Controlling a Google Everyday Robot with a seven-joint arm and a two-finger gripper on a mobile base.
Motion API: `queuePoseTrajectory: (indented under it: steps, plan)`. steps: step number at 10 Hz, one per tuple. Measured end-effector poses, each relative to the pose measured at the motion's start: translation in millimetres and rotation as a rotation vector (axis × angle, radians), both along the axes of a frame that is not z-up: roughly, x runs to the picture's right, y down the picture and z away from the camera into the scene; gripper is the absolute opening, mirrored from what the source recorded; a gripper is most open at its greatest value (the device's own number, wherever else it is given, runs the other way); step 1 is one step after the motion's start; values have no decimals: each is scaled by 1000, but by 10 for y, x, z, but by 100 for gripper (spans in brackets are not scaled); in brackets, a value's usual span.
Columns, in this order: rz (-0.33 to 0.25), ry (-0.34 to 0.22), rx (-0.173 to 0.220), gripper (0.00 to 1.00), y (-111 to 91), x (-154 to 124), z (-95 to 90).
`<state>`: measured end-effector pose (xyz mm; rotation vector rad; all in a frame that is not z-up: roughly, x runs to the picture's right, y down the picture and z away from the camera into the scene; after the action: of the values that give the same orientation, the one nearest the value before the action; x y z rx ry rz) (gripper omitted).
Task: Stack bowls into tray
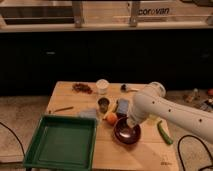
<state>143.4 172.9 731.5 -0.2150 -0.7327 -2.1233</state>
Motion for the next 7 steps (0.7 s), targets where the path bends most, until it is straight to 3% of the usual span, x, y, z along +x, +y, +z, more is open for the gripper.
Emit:
queuePoseTrajectory:
  steps: [4, 6, 7]
  plan:
    - [33, 66, 4, 50, -22, 63, 102]
    - [58, 92, -12, 73, -11, 133, 218]
    - [66, 100, -16, 78, -13, 163, 261]
